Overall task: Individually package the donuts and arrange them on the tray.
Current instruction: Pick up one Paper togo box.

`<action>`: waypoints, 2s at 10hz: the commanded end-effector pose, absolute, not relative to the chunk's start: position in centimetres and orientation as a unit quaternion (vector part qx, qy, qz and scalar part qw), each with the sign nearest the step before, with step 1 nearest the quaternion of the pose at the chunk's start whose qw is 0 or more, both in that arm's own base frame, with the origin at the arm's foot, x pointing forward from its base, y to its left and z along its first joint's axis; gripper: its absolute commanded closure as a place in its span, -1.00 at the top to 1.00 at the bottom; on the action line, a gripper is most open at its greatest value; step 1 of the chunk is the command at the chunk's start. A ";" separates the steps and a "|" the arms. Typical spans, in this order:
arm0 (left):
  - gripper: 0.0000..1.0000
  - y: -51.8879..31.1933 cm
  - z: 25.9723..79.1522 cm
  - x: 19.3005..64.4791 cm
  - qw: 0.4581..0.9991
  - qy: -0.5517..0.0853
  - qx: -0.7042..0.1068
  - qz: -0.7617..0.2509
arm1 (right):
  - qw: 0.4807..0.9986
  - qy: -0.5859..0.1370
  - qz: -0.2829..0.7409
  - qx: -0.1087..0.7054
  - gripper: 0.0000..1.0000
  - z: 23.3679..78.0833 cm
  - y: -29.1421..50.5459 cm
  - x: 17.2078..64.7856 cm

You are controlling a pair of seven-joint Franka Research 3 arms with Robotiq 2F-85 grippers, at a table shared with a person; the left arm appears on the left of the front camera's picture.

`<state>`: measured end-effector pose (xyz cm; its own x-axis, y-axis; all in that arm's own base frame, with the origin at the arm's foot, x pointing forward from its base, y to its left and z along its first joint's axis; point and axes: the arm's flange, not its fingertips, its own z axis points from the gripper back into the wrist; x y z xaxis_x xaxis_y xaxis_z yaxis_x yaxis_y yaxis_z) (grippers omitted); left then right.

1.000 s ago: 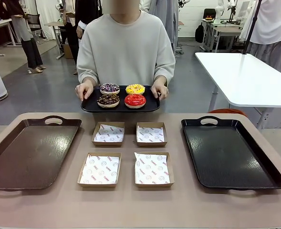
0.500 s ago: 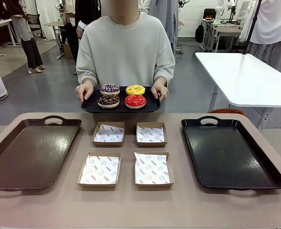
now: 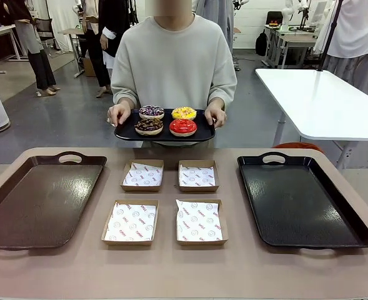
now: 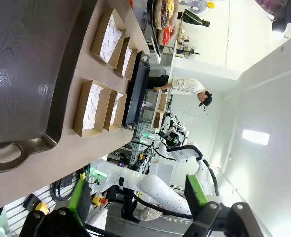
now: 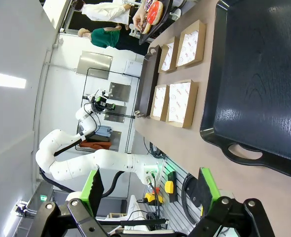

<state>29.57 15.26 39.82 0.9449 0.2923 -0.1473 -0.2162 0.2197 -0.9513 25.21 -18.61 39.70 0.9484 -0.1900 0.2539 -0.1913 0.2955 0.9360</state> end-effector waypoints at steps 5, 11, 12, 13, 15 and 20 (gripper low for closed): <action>1.00 15.0 40.1 29.6 0.774 -0.028 -0.609 0.169 | 0.787 -0.161 0.002 0.596 1.00 39.7 -18.6 25.1; 1.00 4.1 49.3 40.4 0.900 -0.022 -0.422 0.107 | 0.787 -0.161 0.002 0.596 1.00 39.7 -18.6 25.1; 1.00 1.3 50.2 42.6 0.919 -0.025 -0.380 0.104 | 0.787 -0.161 0.002 0.596 1.00 39.7 -18.6 25.1; 1.00 -2.1 50.6 45.2 0.936 -0.033 -0.333 0.107 | 0.787 -0.161 0.002 0.596 1.00 39.7 -18.6 25.1; 1.00 -9.0 50.0 49.4 0.967 -0.050 -0.235 0.091 | 0.787 -0.161 0.002 0.596 1.00 39.7 -18.6 25.1; 1.00 -21.0 41.4 54.5 0.996 -0.068 -0.045 0.034 | 0.787 -0.161 0.002 0.596 1.00 39.7 -18.6 25.1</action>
<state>53.17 -20.14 41.30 0.9886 0.0652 0.1356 -0.0436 0.9867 -0.1564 25.20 -18.59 39.67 0.9488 -0.1899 0.2523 -0.1899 0.2952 0.9364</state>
